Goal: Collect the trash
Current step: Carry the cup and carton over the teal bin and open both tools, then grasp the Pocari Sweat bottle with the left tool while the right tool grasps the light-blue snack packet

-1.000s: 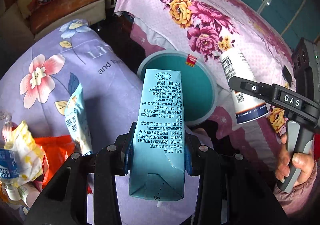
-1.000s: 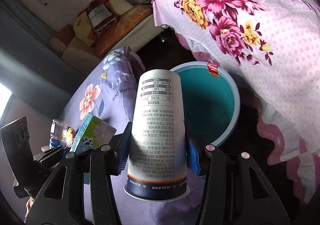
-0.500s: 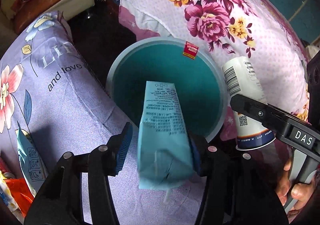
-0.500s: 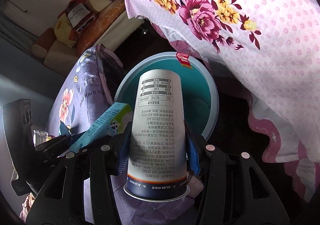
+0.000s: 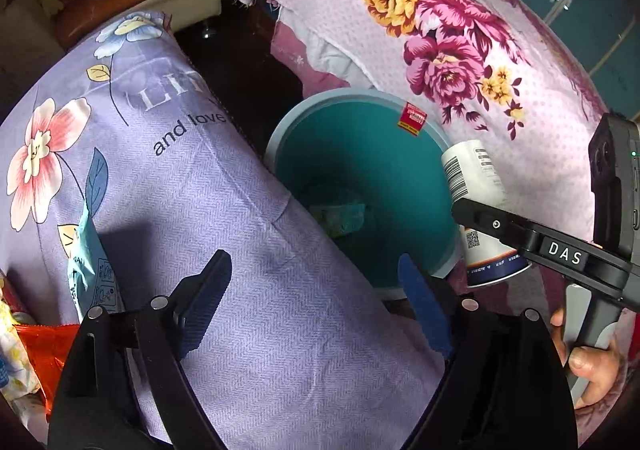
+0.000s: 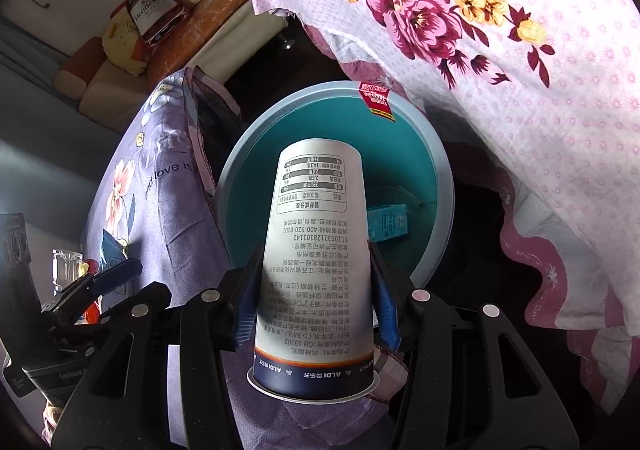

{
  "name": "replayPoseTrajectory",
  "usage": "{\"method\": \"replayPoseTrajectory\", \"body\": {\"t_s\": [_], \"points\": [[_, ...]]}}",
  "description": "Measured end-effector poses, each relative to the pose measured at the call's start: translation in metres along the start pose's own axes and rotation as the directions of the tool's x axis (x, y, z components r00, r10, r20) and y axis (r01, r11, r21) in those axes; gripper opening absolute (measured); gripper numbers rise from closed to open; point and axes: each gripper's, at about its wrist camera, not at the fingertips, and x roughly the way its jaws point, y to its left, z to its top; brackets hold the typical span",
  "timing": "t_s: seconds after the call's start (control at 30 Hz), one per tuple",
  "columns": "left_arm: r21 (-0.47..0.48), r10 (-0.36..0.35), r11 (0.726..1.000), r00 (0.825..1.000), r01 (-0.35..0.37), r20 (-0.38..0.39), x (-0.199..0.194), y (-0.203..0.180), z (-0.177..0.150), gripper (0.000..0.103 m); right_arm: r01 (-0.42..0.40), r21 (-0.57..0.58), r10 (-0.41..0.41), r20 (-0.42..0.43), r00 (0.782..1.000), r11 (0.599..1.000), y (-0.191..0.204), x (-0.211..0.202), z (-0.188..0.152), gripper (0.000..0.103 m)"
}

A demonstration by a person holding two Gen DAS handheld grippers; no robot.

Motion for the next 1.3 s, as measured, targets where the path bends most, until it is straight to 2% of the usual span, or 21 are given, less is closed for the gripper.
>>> {"method": "replayPoseTrajectory", "body": {"t_s": [0.03,0.07,0.13,0.2,0.27,0.57,0.7,1.03,1.17,1.3], "points": [[-0.009,-0.002,1.000,1.000,0.002,0.002,-0.003,0.004,-0.002,0.090,0.004,-0.003,-0.004,-0.001,1.000,1.000,0.002,0.001,0.000,0.048],[-0.018,-0.004,1.000,1.000,0.004,0.006,-0.005,0.007,-0.004,0.091,0.006,-0.003,-0.006,-0.001,1.000,1.000,0.005,0.001,0.001,0.058],[-0.032,-0.005,0.999,1.000,0.005,0.012,-0.010,0.015,-0.010,0.092,0.015,-0.010,-0.015,0.005,1.000,1.000,0.010,0.000,0.000,0.069],[-0.044,-0.005,0.999,1.000,0.006,0.009,-0.014,0.022,-0.016,0.092,0.022,-0.024,-0.022,0.002,1.000,0.999,0.016,0.000,-0.002,0.070],[-0.061,-0.010,0.998,1.000,0.011,0.007,-0.017,0.029,-0.023,0.092,0.026,-0.031,-0.027,-0.010,1.000,0.999,0.021,0.000,-0.005,0.075],[-0.108,0.000,0.994,0.999,0.005,0.042,-0.046,0.060,-0.056,0.092,0.034,-0.064,-0.038,-0.060,0.997,0.997,0.052,0.000,-0.023,0.077],[-0.140,-0.027,0.990,0.998,0.035,0.059,-0.065,0.076,-0.068,0.093,0.031,-0.101,-0.038,-0.064,0.997,0.994,0.076,-0.002,-0.031,0.078],[-0.186,-0.045,0.979,0.982,0.080,0.185,-0.132,0.111,-0.096,0.093,0.023,-0.212,-0.042,-0.085,0.995,0.977,0.140,-0.007,-0.060,0.080],[-0.219,-0.007,0.974,0.971,0.061,0.238,-0.155,0.135,-0.111,0.096,0.018,-0.256,-0.045,-0.103,0.994,0.967,0.166,-0.004,-0.073,0.081],[-0.280,0.057,0.960,0.966,0.017,0.254,-0.165,0.166,-0.128,0.097,0.015,-0.309,-0.059,-0.132,0.990,0.951,0.190,0.004,-0.086,0.082]]}}
